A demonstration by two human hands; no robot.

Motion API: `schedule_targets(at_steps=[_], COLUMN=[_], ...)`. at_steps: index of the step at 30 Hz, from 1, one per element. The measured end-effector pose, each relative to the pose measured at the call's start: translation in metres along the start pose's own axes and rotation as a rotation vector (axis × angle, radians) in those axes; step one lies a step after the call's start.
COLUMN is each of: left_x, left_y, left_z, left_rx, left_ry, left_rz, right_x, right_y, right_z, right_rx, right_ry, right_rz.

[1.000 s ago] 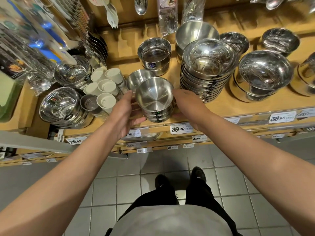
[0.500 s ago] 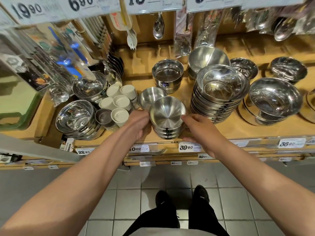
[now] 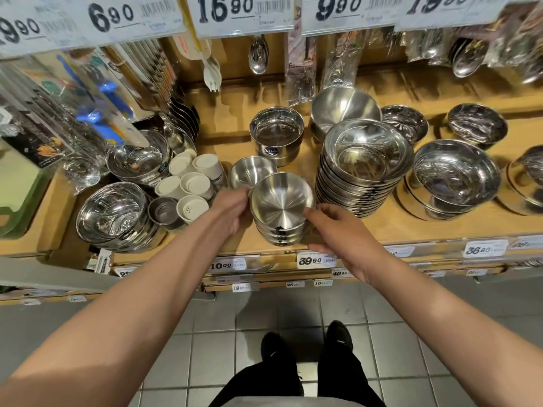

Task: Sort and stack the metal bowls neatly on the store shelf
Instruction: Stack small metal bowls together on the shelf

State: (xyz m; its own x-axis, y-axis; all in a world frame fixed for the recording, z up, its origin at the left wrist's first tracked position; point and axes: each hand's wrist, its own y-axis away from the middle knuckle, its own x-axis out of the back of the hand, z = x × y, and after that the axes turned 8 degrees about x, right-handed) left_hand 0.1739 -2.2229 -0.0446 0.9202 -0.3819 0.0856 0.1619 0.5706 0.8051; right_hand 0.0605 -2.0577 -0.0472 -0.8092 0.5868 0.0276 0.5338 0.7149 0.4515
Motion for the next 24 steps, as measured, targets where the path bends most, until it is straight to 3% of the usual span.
schedule_targets(at_steps=[6, 24], left_x=[-0.002, 0.008], left_y=[-0.004, 0.022], left_z=[0.005, 0.032], left_rx=[-0.034, -0.148], left_ry=[-0.085, 0.033], left_rz=[0.040, 0.097], right_x=[0.003, 0.003], right_y=[-0.001, -0.002], right_z=[0.000, 0.000], right_rx=[-0.001, -0.068], right_ry=[0.013, -0.093], right_rz=[-0.016, -0.061])
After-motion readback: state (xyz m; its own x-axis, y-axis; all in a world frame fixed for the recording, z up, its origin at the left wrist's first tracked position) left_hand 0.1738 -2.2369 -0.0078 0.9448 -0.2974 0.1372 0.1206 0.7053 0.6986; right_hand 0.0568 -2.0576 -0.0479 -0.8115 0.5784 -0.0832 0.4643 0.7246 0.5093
